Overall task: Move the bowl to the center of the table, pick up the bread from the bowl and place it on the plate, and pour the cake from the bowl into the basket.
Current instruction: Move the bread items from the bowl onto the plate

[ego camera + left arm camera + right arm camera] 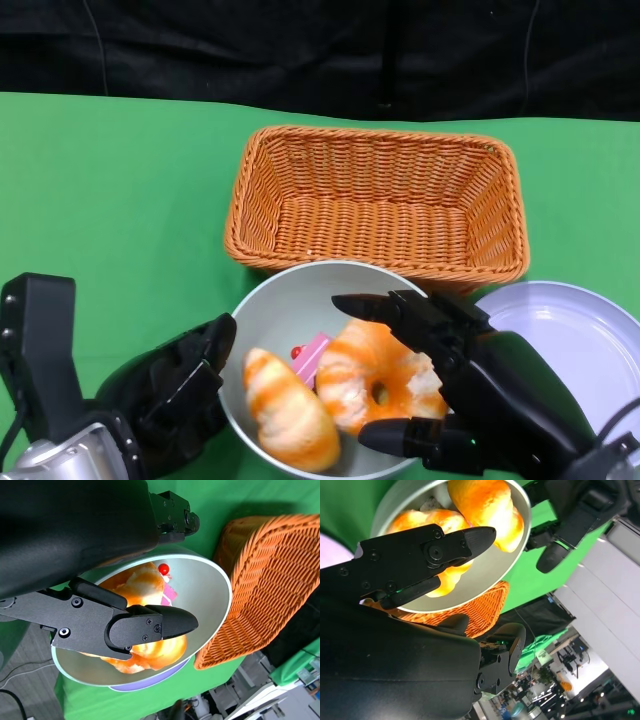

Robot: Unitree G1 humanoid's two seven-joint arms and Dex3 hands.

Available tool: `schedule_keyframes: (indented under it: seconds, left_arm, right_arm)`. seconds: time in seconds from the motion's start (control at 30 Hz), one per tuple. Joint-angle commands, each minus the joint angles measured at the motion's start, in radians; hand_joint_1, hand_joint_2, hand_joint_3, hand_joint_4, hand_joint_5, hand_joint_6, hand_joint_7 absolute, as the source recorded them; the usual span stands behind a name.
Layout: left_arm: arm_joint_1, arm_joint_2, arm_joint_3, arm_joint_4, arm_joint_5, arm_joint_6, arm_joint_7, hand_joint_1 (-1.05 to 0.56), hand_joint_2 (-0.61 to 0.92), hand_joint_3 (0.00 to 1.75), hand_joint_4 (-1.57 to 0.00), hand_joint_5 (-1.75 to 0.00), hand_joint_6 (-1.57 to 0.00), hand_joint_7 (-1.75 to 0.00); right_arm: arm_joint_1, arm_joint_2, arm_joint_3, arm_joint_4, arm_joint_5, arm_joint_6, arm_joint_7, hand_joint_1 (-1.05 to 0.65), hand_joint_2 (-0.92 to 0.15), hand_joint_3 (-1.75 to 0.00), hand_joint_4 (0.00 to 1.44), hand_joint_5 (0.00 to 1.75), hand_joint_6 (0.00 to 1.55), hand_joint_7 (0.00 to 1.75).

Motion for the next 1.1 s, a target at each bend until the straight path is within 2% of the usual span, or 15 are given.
schedule_keyframes:
  seconds: [0.03,0.23,0.4,0.47,0.53,0.8,0.83,0.87,0.9,0.93,0.97,1.0,1.03,1.1]
  left_arm:
    - [0.01,0.019,-0.041,-0.021,0.022,0.004,0.006,-0.56,0.92,0.48,0.0,0.0,0.0,0.0]
    - [0.031,0.056,-0.112,-0.031,0.069,-0.057,-0.021,-0.59,0.92,0.51,0.0,0.0,0.0,0.0]
    - [0.055,0.099,-0.163,-0.034,0.109,-0.131,-0.052,-0.6,0.92,0.55,0.0,0.0,0.0,0.0]
    - [0.074,0.139,-0.211,-0.062,0.164,-0.186,-0.054,-0.62,0.92,0.54,-0.04,-0.02,-0.02,-0.01]
    - [0.085,0.157,-0.236,-0.074,0.196,-0.22,-0.056,-0.64,0.92,0.53,-0.08,-0.05,-0.04,-0.02]
    - [0.094,0.157,-0.245,-0.072,0.212,-0.242,-0.066,-0.65,0.92,0.52,-0.09,-0.06,-0.04,-0.02]
    - [0.099,0.158,-0.264,-0.09,0.24,-0.255,-0.047,-0.65,0.92,0.52,-0.09,-0.06,-0.04,-0.02]
    - [0.103,0.159,-0.279,-0.103,0.263,-0.264,-0.034,-0.65,0.92,0.52,-0.11,-0.06,-0.08,-0.03]
    - [0.107,0.157,-0.288,-0.113,0.281,-0.272,-0.027,-0.65,0.92,0.52,-0.11,-0.07,-0.09,-0.04]
    - [0.11,0.155,-0.294,-0.114,0.294,-0.28,-0.024,-0.65,0.92,0.52,-0.12,-0.07,-0.1,-0.04]
    - [0.113,0.152,-0.296,-0.113,0.3,-0.285,-0.026,-0.64,0.92,0.52,-0.13,-0.08,-0.11,-0.05]
    - [0.115,0.15,-0.296,-0.112,0.304,-0.289,-0.027,-0.64,0.92,0.52,-0.13,-0.08,-0.12,-0.05]
    - [0.116,0.149,-0.297,-0.111,0.308,-0.292,-0.028,-0.64,0.92,0.51,-0.14,-0.09,-0.12,-0.05]
    - [0.117,0.146,-0.297,-0.111,0.313,-0.294,-0.031,-0.64,0.92,0.51,-0.14,-0.09,-0.12,-0.05]
  right_arm:
    - [-0.063,-0.045,0.009,0.064,-0.067,0.008,-0.005,-0.55,-0.89,0.0,0.0,0.41,0.02,0.41]
    - [-0.165,-0.093,0.045,0.223,-0.175,-0.005,-0.049,-0.61,-0.89,0.0,0.0,0.42,0.09,0.31]
    - [-0.204,-0.111,0.067,0.31,-0.203,-0.007,-0.079,-0.65,-0.88,0.0,0.0,0.47,0.13,0.26]
    - [-0.226,-0.118,0.084,0.353,-0.221,0.019,-0.052,-0.66,-0.9,-0.01,0.0,0.44,0.13,0.22]
    - [-0.239,-0.122,0.095,0.376,-0.23,0.034,-0.041,-0.67,-0.91,-0.01,0.0,0.42,0.14,0.17]
    - [-0.246,-0.129,0.107,0.379,-0.223,0.046,-0.047,-0.67,-0.92,0.0,0.0,0.41,0.15,0.14]
    - [-0.262,-0.105,0.112,0.464,-0.197,0.012,-0.104,-0.67,-0.92,0.0,0.0,0.41,0.15,0.14]
    - [-0.275,-0.088,0.117,0.532,-0.175,-0.016,-0.15,-0.47,-0.91,-0.01,0.28,0.57,0.33,0.2]
    - [-0.287,-0.077,0.122,0.582,-0.159,-0.038,-0.185,-0.34,-0.9,-0.01,0.45,0.69,0.47,0.2]
    - [-0.293,-0.064,0.121,0.628,-0.14,-0.092,-0.266,-0.3,-0.9,-0.01,0.51,0.73,0.52,0.19]
    - [-0.297,-0.06,0.12,0.652,-0.13,-0.129,-0.321,-0.2,-0.9,-0.08,0.69,0.91,0.76,0.29]
    - [-0.302,-0.058,0.121,0.673,-0.122,-0.157,-0.364,-0.14,-0.84,-0.26,0.79,1.07,0.92,0.32]
    - [-0.306,-0.058,0.123,0.69,-0.117,-0.177,-0.391,-0.12,-0.75,-0.43,0.82,1.13,0.99,0.31]
    - [-0.315,-0.061,0.127,0.71,-0.114,-0.193,-0.414,-0.11,-0.66,-0.63,0.85,1.17,1.05,0.3]
